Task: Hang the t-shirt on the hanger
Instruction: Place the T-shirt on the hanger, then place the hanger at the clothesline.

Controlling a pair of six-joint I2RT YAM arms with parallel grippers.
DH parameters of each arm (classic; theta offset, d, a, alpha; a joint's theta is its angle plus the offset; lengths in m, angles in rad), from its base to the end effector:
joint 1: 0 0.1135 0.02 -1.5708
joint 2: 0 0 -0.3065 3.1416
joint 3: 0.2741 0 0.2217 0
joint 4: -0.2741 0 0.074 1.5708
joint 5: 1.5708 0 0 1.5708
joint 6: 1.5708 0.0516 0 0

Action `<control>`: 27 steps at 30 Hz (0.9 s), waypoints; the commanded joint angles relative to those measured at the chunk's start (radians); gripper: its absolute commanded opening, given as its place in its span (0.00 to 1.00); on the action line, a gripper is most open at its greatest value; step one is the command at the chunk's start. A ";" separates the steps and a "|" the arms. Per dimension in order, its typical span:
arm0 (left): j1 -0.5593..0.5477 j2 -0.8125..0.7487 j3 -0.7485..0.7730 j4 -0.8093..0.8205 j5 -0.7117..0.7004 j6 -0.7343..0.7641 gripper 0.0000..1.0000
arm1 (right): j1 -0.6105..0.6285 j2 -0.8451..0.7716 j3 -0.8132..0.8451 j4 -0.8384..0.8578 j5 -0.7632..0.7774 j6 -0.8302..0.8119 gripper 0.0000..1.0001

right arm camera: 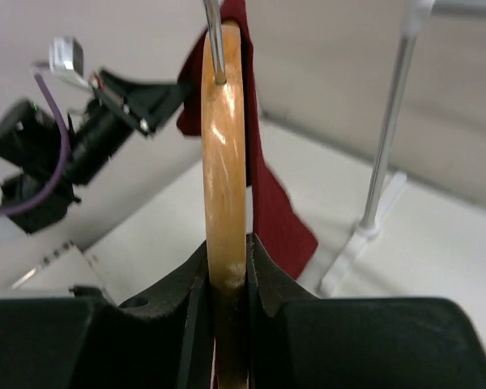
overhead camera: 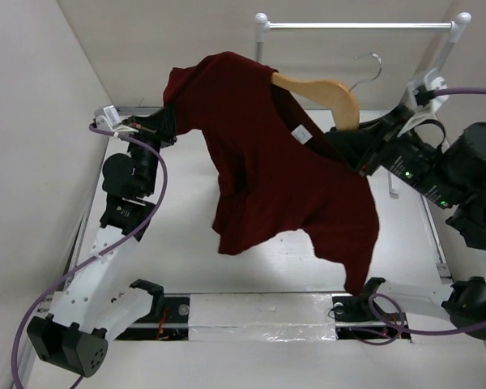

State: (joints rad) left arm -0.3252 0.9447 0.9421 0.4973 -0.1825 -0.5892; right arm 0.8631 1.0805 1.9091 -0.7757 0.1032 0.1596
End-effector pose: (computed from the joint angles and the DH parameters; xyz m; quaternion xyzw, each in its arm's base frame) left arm 0.1582 -0.0434 0.4805 -0.1447 0.4956 -0.3356 0.7879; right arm 0.0696 0.0732 0.5884 -0.2016 0.6581 0.3236 0.6493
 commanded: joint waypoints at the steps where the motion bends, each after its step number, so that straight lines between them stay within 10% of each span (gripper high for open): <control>1: 0.003 -0.012 -0.003 0.003 0.116 -0.040 0.00 | -0.006 0.024 0.099 0.036 0.044 -0.038 0.00; 6: 0.003 -0.024 -0.187 0.069 0.225 -0.090 0.04 | -0.016 -0.013 -0.064 0.076 0.150 -0.022 0.00; 12: 0.003 -0.098 -0.291 0.070 0.268 -0.069 0.50 | -0.169 -0.042 -0.149 0.067 0.211 -0.020 0.00; 15: 0.003 -0.159 -0.351 0.093 0.294 -0.078 0.54 | -0.262 -0.028 -0.173 0.066 0.217 -0.026 0.00; 17: 0.003 -0.185 -0.374 0.112 0.340 -0.083 0.51 | -0.304 -0.005 -0.177 0.065 0.240 -0.032 0.00; 23: -0.046 -0.192 -0.488 0.224 0.469 -0.092 0.02 | -0.490 0.065 -0.186 0.102 0.263 -0.034 0.00; 27: -0.239 -0.199 -0.517 0.163 0.304 0.004 0.00 | -0.608 0.143 -0.118 0.099 0.256 -0.034 0.00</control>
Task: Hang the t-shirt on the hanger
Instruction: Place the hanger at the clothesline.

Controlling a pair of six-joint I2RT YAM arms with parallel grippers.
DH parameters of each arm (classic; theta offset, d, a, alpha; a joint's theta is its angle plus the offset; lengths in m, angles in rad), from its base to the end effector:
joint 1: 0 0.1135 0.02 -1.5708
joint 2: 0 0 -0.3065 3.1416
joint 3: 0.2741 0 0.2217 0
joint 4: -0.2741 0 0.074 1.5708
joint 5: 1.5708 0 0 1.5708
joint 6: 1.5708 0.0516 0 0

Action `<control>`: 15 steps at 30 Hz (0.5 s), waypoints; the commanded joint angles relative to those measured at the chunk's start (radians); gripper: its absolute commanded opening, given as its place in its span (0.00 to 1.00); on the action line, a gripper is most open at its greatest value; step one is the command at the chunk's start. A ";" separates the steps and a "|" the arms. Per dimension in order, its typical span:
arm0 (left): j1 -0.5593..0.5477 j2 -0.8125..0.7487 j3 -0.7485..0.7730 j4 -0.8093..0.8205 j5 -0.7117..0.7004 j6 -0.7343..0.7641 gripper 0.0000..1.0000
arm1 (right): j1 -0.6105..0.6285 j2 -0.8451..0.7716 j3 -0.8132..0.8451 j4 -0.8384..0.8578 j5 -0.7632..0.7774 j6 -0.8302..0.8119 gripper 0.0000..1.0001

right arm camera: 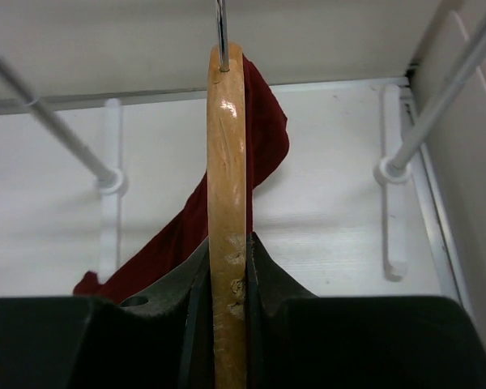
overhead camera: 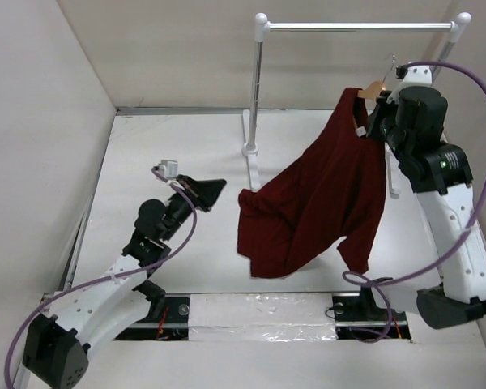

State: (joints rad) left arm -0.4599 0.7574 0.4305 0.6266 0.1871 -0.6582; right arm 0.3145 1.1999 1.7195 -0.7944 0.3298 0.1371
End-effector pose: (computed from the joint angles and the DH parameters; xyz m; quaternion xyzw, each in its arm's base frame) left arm 0.1192 -0.0698 0.3492 0.0163 0.5956 -0.4720 0.6498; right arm 0.1788 0.0406 0.5239 0.0290 0.7922 0.0057 0.6096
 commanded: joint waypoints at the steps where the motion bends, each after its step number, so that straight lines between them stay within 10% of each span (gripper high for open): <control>1: -0.156 -0.013 -0.007 0.000 -0.101 0.106 0.00 | -0.083 0.048 0.083 0.122 0.019 -0.010 0.00; 8: -0.431 -0.073 -0.064 -0.036 -0.403 0.284 0.00 | -0.227 0.185 0.195 0.170 -0.112 0.010 0.00; 15: -0.431 -0.061 -0.059 -0.018 -0.313 0.278 0.00 | -0.278 0.207 0.167 0.271 -0.092 0.033 0.00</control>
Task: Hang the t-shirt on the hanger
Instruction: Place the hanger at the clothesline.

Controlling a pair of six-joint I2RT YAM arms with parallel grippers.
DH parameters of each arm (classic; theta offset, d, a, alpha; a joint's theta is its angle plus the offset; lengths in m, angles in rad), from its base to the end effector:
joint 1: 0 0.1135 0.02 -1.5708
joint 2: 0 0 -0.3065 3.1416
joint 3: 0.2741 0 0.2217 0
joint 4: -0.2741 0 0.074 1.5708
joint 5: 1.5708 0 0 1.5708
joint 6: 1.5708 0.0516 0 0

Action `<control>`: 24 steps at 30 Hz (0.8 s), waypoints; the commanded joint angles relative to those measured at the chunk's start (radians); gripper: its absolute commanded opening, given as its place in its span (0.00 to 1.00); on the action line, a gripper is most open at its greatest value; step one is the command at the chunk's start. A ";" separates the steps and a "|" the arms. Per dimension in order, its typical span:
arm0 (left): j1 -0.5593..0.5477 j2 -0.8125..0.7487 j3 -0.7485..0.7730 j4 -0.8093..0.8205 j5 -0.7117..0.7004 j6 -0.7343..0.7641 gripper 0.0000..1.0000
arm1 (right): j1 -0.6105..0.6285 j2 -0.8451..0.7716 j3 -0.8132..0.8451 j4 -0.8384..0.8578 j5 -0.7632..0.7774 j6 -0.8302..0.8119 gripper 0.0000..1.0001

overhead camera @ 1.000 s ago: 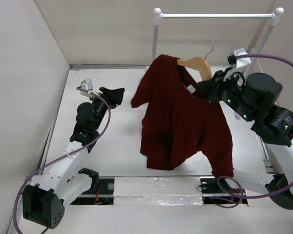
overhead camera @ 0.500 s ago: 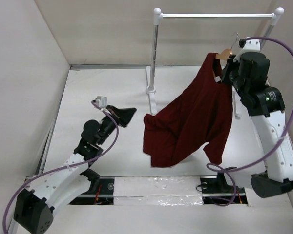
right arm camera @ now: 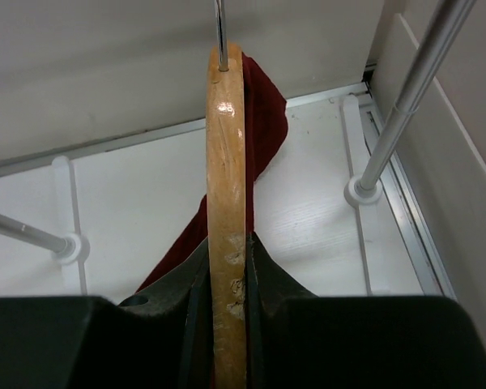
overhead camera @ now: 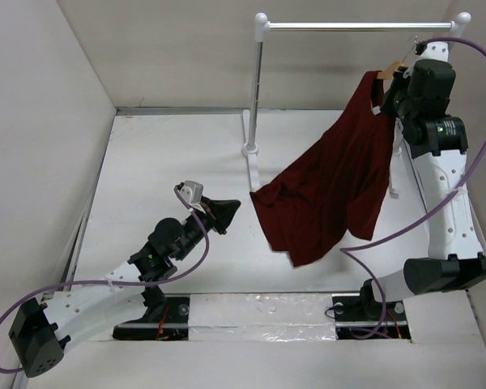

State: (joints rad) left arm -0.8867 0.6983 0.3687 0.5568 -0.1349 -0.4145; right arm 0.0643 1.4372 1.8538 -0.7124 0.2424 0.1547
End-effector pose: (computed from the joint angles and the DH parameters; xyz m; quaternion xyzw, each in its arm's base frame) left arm 0.0866 -0.0952 0.3264 0.0940 0.6161 -0.4396 0.6468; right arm 0.2690 0.0049 0.5223 0.1079 0.7936 -0.0320 0.5979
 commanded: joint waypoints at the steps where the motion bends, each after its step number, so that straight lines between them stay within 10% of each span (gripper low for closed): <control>1: -0.005 0.001 0.006 0.046 0.015 0.036 0.00 | -0.046 -0.020 0.047 0.186 -0.006 0.016 0.00; 11: -0.005 0.004 0.013 0.026 0.000 0.036 0.00 | -0.136 0.210 0.389 0.041 -0.046 -0.078 0.00; 24: -0.005 0.016 0.012 0.026 -0.017 0.031 0.00 | -0.212 0.293 0.409 0.113 -0.146 -0.072 0.00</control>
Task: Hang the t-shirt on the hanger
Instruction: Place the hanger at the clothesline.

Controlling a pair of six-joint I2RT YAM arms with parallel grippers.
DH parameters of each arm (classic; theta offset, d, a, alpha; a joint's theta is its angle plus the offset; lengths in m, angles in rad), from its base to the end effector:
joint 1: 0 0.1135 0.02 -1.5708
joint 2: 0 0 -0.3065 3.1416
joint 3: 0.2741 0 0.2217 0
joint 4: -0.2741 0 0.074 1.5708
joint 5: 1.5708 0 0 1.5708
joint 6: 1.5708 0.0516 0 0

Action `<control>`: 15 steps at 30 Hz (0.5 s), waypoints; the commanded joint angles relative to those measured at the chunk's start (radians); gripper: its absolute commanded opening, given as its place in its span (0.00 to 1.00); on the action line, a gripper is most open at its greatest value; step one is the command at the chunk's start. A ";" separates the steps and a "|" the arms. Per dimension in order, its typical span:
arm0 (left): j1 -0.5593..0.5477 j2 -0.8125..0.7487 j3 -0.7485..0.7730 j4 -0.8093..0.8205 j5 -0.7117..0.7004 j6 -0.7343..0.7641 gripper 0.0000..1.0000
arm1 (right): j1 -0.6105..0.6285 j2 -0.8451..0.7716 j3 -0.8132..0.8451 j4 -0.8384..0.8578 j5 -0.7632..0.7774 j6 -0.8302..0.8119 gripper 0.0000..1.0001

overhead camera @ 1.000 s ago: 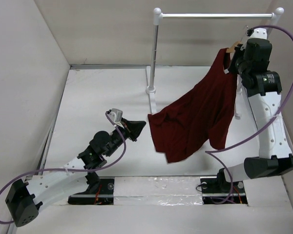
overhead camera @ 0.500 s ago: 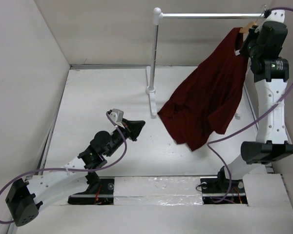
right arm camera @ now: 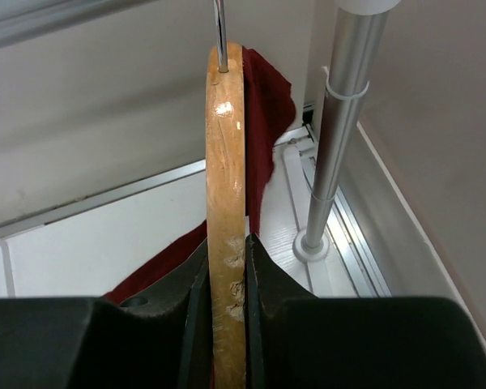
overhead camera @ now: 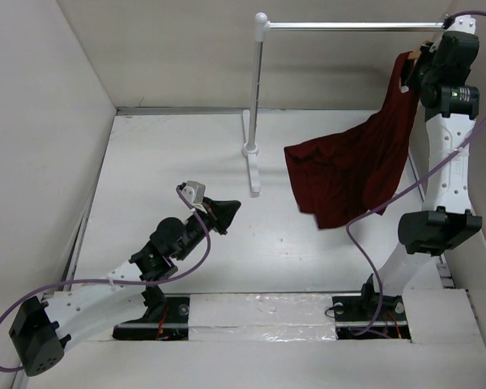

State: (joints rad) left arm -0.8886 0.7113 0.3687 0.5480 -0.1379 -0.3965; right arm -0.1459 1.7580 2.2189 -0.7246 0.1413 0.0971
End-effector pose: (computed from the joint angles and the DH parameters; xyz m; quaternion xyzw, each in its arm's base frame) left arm 0.0884 -0.0976 0.3239 0.1015 0.6235 -0.4290 0.6457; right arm 0.3574 -0.0599 0.5307 0.1386 0.7809 -0.0708 0.6049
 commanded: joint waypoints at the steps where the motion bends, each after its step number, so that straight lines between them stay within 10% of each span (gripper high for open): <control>1: -0.003 0.005 0.015 0.030 -0.015 0.015 0.00 | -0.001 -0.020 0.036 0.132 -0.063 -0.016 0.00; 15: -0.003 0.014 0.016 0.023 -0.048 0.021 0.00 | -0.012 -0.109 -0.315 0.340 -0.072 0.018 0.00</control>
State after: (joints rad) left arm -0.8886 0.7254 0.3687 0.5362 -0.1783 -0.3923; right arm -0.1493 1.7130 1.9244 -0.4389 0.0826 0.1005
